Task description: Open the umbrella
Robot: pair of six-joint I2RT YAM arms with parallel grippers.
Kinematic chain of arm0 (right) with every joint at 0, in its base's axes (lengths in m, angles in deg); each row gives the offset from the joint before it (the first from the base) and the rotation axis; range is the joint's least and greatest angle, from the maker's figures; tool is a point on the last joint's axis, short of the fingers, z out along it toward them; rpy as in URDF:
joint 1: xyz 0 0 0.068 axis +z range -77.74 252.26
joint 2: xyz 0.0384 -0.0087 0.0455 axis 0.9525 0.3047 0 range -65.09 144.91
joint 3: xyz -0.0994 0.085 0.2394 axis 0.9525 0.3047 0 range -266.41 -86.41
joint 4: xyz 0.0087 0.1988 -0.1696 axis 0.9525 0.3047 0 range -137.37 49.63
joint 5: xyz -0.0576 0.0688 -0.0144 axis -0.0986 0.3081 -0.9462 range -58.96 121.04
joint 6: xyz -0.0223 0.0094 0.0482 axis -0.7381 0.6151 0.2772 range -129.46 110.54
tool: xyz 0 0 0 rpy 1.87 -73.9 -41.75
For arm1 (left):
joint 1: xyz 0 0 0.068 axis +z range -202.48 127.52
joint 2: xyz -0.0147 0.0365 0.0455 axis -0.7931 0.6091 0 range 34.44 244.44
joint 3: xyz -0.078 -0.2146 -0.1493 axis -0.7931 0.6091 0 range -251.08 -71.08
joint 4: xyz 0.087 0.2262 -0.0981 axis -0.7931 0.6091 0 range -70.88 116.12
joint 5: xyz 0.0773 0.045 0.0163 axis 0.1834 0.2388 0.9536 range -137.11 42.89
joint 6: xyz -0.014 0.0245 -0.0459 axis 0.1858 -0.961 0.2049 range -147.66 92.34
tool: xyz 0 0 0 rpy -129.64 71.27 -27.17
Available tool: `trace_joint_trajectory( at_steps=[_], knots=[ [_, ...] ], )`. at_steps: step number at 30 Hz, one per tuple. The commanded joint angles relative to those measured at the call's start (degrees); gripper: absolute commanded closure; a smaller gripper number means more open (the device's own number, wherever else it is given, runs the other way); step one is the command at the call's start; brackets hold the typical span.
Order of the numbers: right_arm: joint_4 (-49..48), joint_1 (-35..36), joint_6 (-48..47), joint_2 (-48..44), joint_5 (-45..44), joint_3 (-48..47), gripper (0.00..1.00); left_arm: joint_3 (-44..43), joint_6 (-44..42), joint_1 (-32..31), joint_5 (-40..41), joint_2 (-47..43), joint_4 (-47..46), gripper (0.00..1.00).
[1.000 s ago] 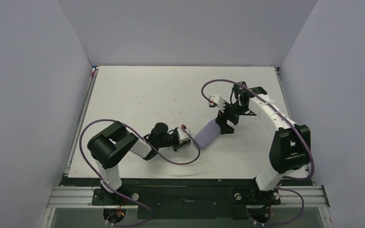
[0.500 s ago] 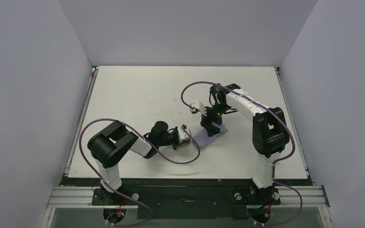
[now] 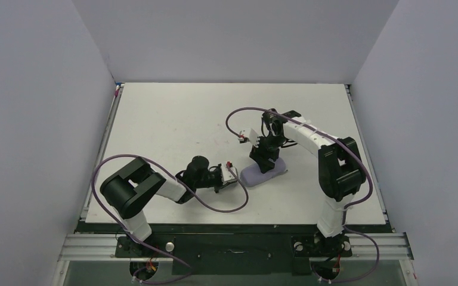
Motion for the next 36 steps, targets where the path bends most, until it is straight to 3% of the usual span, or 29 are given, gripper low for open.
trace_joint_trajectory(
  at_steps=[1,11,20,36],
  knots=[
    [-6.3,-0.1,4.8,1.5,-10.3,4.3,0.5,1.3,0.1,-3.1,-2.7,-1.9,2.6,1.0],
    [-9.5,-0.5,16.4,0.4,-9.4,5.9,0.53,0.3,8.5,-11.3,3.9,2.3,-3.7,1.0],
    [-13.7,-0.5,28.0,-1.7,-8.1,9.0,0.54,-4.2,16.1,-13.1,18.6,7.3,-6.0,1.0],
    [-20.6,-0.5,44.3,-2.0,-5.9,11.2,0.55,-15.2,16.2,-16.4,21.1,15.7,-4.9,1.0]
  ],
)
